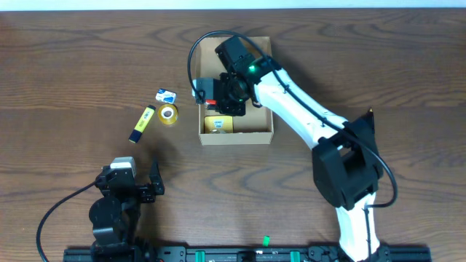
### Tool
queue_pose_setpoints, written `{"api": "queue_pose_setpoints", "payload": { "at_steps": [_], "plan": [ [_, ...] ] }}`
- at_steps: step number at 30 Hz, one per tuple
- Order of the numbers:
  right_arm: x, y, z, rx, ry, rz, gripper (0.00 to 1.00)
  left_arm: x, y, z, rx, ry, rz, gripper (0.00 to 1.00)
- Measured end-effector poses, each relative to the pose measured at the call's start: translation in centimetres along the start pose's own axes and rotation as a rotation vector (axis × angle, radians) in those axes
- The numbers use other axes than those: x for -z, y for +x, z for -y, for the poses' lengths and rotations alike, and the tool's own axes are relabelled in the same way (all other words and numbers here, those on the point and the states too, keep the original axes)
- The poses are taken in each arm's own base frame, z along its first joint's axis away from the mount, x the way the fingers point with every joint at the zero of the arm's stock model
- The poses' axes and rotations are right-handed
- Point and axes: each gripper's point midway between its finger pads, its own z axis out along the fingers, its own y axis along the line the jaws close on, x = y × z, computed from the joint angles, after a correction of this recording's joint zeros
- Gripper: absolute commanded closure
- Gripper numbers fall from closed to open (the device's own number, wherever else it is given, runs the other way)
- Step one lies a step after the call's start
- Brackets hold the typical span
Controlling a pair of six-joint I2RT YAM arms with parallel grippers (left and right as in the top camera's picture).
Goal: Pack container
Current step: 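Carry the red stapler into the box beside the pad, right gripper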
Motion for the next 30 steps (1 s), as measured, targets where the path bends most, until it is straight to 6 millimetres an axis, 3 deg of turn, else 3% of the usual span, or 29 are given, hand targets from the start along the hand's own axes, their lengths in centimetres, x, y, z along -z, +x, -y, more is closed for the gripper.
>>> {"api": "queue_pose_setpoints", "payload": {
  "at_steps": [7,17,25,30],
  "plan": [
    [-2.8,0.6,0.3,0.021,0.024,-0.047,0.9,0.0,0.0,0.0,0.0,0.0,0.0,0.05],
    [-3.2,0.9,0.8,0.042,0.079,-0.109,0.84,0.0,0.0,0.0,0.0,0.0,0.0,0.05],
    [-3.1,1.2,1.0,0.046,0.09,-0.124,0.56,0.0,0.0,0.0,0.0,0.0,0.0,0.05],
    [-3.1,1.2,1.0,0.053,0.092,-0.126,0.52,0.0,0.0,0.0,0.0,0.0,0.0,0.05]
  ]
}}
